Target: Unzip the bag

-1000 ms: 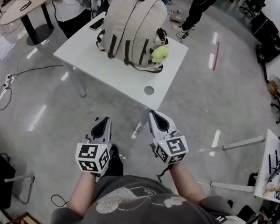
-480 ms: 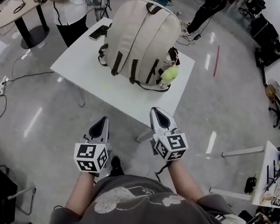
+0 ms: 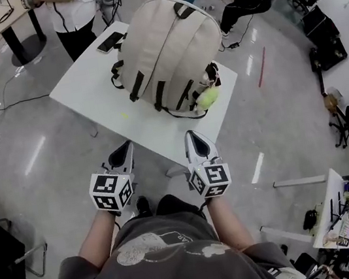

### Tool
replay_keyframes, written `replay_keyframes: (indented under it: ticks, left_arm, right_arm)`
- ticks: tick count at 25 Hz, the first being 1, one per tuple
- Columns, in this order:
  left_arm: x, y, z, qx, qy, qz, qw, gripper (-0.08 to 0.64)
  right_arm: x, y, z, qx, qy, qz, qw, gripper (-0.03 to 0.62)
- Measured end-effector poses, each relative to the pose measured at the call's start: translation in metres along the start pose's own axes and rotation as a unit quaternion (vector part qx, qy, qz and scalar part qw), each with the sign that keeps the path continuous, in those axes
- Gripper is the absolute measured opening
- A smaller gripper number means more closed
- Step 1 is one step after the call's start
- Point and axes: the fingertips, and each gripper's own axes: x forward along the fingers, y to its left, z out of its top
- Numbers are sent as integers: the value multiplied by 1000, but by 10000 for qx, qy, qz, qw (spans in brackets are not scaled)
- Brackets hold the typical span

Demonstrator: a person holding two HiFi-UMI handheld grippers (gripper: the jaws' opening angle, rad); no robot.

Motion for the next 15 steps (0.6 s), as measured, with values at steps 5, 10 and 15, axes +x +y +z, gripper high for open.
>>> replay_keyframes:
  ticks: [5, 10, 15]
  left_arm:
    - [24, -3, 0, 8, 65, 68, 10000, 6]
    - [43, -5, 14, 34, -12, 272, 9996, 6]
    - [59, 3, 28, 38, -77, 441, 9990, 6]
  right_arm:
    - [22, -24, 7, -57, -48, -27, 10000, 0]
    - [51, -49, 9, -101, 110, -54, 9999, 0]
    - [80, -70, 11, -149, 256, -250, 9992, 18]
